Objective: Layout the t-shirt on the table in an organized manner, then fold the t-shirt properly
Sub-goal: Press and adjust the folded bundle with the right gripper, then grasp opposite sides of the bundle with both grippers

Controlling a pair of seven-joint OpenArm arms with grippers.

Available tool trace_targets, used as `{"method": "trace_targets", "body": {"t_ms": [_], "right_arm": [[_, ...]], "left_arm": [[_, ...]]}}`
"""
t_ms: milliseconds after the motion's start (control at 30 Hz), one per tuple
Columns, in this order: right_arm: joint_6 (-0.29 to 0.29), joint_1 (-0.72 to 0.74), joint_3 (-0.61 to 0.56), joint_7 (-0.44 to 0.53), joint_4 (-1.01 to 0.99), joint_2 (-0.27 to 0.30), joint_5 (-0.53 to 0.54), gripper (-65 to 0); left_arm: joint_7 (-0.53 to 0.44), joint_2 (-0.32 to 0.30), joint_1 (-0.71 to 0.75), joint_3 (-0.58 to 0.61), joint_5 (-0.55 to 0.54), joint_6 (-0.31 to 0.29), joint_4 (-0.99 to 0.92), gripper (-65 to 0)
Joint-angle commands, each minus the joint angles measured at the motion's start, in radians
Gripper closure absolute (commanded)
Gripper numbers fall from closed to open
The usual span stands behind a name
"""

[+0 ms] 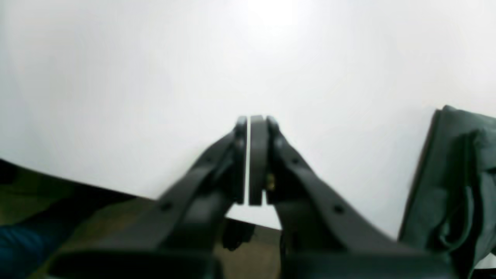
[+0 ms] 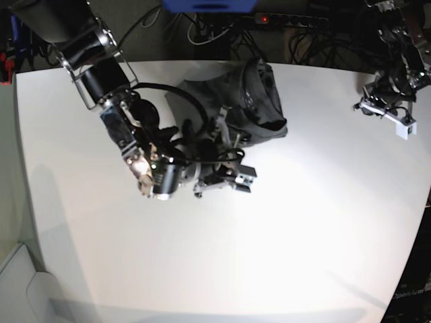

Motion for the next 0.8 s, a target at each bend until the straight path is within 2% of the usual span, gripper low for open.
{"method": "trace_targets", "body": {"t_ms": [0, 167, 233, 300, 400, 567, 633, 767], "right_arm": [[0.003, 0.025, 0.005, 0.024, 0.019, -0.009, 0.023, -31.6], [0.003, 0.025, 0.007, 0.013, 0.081, -0.001, 0.026, -32.8], [0.003, 0.010, 0.039, -0.003, 0.138, 0.029, 0.026, -32.7], [0.003, -0.015, 0.082, -0.019, 0.193, 0.037, 0.026, -32.6], [0.003, -0.038, 0.146, -0.050, 0.255, 0.054, 0.024, -27.4], [0.003, -0.084, 0.237, -0.089, 0.287, 0.069, 0.024, -9.8], [0.003, -0.111, 0.269, -0.101, 0.298, 0.078, 0.024, -8.2], [0.003, -0.165, 0.326, -0.098, 0.298, 0.088, 0.024, -9.4]], "left_arm": [[-0.011, -0.016, -0.004, -0.003, -0.009, 0.000, 0.015, -1.5], [-0.011, -0.015, -0.009, -0.003, -0.011, 0.000, 0.020, -1.5], [-0.011, -0.015, -0.009, -0.003, -0.017, 0.000, 0.026, -1.5], [-0.011, -0.013, -0.010, -0.003, -0.032, -0.001, 0.039, -1.5], [-0.011, -0.013, -0.018, -0.002, -0.077, -0.001, 0.087, -1.5], [-0.002, -0.013, -0.026, 0.012, -0.194, -0.001, 0.153, -1.7], [-0.002, -0.013, -0.026, 0.041, -0.221, -0.001, 0.153, -1.8], [-0.010, -0.011, -0.026, 0.142, -0.233, -0.001, 0.153, -3.6]]}}
